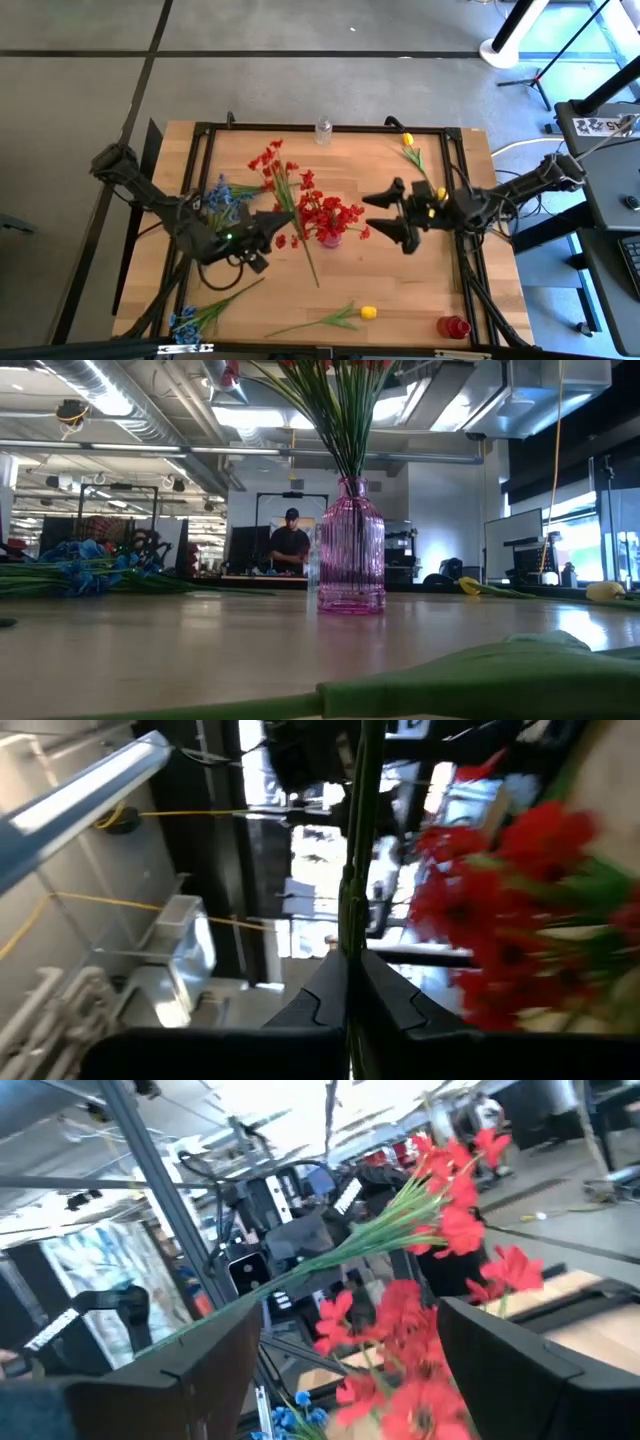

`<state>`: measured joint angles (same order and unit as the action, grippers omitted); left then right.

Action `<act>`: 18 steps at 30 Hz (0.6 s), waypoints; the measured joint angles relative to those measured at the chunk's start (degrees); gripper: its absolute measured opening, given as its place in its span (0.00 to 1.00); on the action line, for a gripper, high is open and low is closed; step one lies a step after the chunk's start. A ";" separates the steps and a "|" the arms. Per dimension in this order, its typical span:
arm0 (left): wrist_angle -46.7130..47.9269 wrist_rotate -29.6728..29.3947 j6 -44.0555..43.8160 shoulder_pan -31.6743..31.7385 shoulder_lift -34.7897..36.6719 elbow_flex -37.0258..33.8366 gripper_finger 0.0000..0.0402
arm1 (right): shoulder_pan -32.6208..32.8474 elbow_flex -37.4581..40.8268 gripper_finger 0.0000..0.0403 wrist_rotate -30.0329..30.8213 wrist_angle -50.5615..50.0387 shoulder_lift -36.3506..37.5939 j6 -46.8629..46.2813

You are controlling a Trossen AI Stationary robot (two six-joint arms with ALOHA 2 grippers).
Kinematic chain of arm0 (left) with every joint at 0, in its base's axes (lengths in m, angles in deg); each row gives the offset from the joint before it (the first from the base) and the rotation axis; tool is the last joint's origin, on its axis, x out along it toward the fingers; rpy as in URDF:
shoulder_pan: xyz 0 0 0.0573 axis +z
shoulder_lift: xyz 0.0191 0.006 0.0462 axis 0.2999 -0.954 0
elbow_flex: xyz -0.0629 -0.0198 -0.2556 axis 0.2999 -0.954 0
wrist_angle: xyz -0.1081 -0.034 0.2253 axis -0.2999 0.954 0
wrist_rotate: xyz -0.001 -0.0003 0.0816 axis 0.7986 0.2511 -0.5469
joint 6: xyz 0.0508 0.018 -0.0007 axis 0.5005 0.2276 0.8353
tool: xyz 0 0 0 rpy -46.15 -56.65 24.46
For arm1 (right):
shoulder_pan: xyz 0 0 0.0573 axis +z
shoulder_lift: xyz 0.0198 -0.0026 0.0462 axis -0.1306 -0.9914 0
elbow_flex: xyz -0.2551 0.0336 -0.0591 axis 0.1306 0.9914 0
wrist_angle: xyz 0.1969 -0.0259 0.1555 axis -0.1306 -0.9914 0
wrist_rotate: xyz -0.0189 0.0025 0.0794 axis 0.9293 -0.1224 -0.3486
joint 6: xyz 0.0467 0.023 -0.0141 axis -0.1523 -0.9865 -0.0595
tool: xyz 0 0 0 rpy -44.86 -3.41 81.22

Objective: Sort flowers into vase by color
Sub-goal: Put the red flowers into the purple vase

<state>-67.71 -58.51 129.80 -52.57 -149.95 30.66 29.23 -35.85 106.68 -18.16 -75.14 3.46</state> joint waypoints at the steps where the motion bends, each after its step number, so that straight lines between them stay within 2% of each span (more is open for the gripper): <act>1: -1.38 0.43 1.65 0.71 0.11 0.00 0.01 | -1.60 0.00 0.75 -2.13 0.35 -0.12 -0.06; 6: -9.51 5.73 6.95 4.79 0.81 0.00 0.01 | -8.72 0.00 0.75 -7.66 2.17 -0.52 0.33; 14: -11.06 25.71 9.31 18.85 1.72 0.00 0.01 | -20.95 0.03 0.75 -16.42 3.02 -0.13 0.87; 18: -10.73 32.96 12.94 28.07 1.41 0.00 0.01 | -28.45 0.04 0.75 -21.13 2.73 0.91 1.98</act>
<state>-78.43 -25.54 142.73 -24.50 -148.55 30.66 0.78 -35.81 85.55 -15.43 -74.23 5.44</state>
